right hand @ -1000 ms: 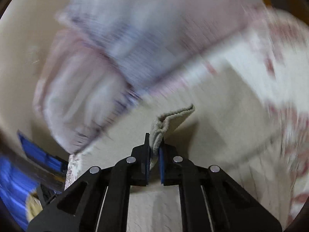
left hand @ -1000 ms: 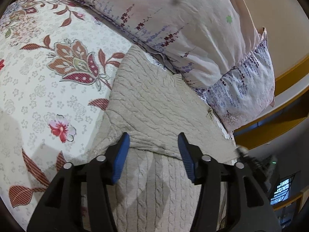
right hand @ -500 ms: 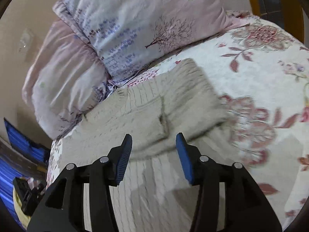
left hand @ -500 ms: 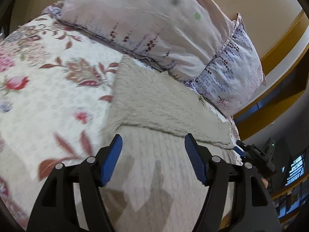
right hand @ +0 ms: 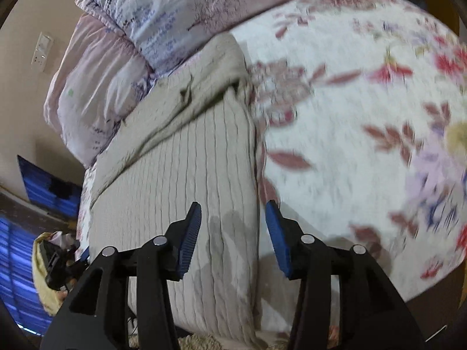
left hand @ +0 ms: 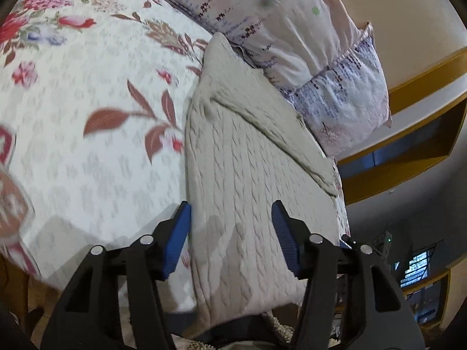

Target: Fold small clothes

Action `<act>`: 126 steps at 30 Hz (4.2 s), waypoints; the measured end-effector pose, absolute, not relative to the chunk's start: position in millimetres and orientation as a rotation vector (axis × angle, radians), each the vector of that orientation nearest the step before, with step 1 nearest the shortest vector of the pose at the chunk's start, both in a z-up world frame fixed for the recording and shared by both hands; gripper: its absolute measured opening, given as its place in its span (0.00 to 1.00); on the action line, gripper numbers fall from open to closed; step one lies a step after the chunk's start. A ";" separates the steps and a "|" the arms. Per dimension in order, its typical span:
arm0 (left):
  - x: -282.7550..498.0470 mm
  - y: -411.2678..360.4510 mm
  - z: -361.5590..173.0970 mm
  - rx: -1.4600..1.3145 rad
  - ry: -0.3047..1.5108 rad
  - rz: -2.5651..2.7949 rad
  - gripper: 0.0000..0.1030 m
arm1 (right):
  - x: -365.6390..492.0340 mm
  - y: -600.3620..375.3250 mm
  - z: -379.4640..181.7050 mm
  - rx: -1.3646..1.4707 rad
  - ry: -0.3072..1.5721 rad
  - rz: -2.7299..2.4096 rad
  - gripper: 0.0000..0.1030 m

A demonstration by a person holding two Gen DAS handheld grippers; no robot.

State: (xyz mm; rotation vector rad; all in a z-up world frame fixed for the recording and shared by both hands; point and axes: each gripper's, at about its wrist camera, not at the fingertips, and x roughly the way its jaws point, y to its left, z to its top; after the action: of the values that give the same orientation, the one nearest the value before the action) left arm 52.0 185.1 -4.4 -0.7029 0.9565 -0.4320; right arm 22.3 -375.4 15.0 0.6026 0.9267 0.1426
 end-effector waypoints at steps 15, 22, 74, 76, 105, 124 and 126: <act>-12.2 159.7 -25.0 -0.770 0.987 -0.618 0.31 | -36.0 -352.2 -1.0 0.716 0.952 0.391 0.26; -19.0 144.6 -37.1 -0.727 1.067 -0.664 0.15 | -40.0 -330.5 1.0 0.647 1.003 0.424 0.09; 286.9 153.7 6.0 -0.719 0.933 -0.340 0.06 | 213.0 -356.9 38.3 0.439 0.740 0.017 0.08; 289.4 155.0 2.2 -0.745 0.937 -0.357 0.06 | 220.3 -362.4 34.2 0.497 0.756 0.018 0.09; 238.2 161.8 29.0 -0.414 0.864 -0.248 0.51 | 172.3 -374.2 43.5 0.350 0.757 -0.029 0.35; 210.1 165.5 13.9 -0.384 0.913 -0.277 0.07 | 137.2 -361.2 41.4 0.275 0.777 -0.051 0.09; 209.1 165.0 11.3 -0.382 0.917 -0.276 0.07 | 139.6 -362.6 33.9 0.261 0.802 -0.083 0.09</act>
State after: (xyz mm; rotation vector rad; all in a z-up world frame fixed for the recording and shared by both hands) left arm 209.1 165.0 11.3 -0.3817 0.9171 -0.2759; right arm 139.6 -362.6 33.9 0.2609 0.8022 -0.0831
